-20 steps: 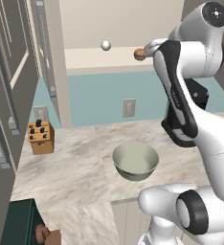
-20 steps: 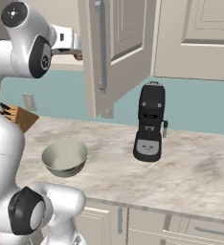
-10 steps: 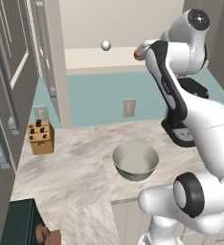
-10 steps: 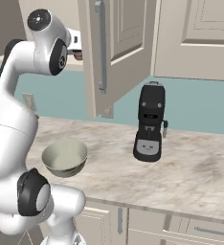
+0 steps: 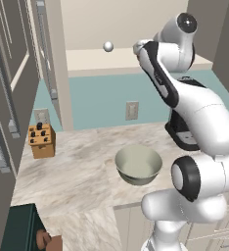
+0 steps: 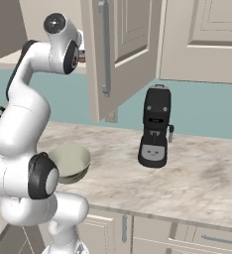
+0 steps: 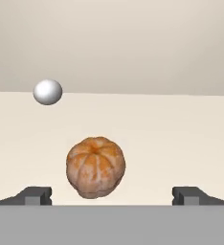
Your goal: Open the cabinet. Pick the tangerine and orange from the cabinet and place them into the bowl. Then close the cabinet.
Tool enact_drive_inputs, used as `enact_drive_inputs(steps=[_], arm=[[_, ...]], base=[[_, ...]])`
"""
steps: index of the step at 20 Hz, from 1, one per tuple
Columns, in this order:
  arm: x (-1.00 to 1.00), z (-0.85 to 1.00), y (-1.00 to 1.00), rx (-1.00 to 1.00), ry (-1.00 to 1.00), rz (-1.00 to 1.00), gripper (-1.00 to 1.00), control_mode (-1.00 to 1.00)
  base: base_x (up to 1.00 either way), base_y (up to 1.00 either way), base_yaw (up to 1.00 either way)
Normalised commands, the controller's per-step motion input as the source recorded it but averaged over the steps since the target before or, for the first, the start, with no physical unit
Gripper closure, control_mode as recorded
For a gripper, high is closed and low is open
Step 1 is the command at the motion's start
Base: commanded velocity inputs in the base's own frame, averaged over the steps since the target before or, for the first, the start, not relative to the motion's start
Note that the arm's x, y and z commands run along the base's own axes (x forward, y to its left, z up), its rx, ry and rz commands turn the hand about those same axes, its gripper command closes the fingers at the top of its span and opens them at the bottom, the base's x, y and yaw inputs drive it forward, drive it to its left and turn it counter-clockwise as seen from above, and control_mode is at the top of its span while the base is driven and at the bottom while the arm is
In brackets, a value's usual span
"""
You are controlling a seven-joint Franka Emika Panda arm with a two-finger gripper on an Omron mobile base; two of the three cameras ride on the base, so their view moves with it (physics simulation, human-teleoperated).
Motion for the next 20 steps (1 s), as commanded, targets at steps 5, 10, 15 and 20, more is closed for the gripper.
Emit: enact_drive_inputs(steps=[5,10,15,20], arm=[[0.46,-0.06,0.29,0.0,0.04,0.0,-1.0,-1.0],[0.15,0.0,0.03,0.0,0.06,0.0,-1.0,-1.0],[0.13,-0.09,0.0,0.0,0.01,0.0,-1.0,-1.0],[0.13,-0.21,0.0,0.0,0.0,0.0,-1.0,-1.0]], base=[[0.0,0.0,0.0],[0.0,0.0,0.0],[0.0,0.0,0.0],[0.0,0.0,0.0]])
